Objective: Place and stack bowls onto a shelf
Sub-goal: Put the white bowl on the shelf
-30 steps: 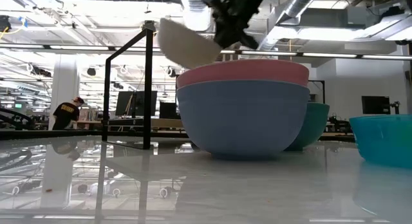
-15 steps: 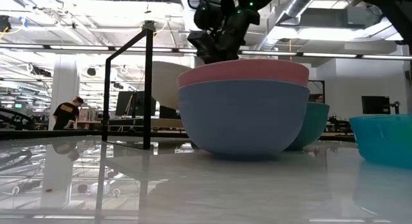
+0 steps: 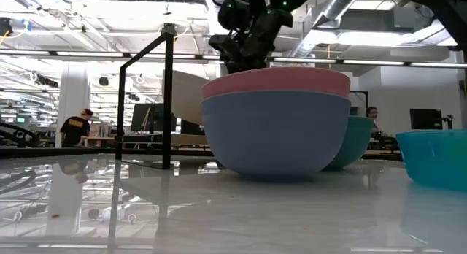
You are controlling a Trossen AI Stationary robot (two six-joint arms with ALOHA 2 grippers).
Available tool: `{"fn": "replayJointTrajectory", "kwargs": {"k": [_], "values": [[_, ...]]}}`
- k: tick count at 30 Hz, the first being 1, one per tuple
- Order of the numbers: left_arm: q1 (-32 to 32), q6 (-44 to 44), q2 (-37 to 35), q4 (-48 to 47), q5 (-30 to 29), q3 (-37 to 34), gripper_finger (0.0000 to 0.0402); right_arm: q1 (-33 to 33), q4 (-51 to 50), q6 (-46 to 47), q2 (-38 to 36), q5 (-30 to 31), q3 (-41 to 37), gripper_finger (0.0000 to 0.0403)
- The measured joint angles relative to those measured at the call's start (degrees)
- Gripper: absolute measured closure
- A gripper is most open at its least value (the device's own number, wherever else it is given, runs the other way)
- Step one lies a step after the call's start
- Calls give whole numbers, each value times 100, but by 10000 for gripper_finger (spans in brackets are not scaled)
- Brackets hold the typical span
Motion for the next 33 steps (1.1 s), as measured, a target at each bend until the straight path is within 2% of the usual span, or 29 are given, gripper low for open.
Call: {"fn": "replayJointTrajectory", "kwargs": {"k": [33], "values": [[0, -109, 0, -27, 6, 0, 326, 53, 257, -190, 0, -2, -4, 364]]}}
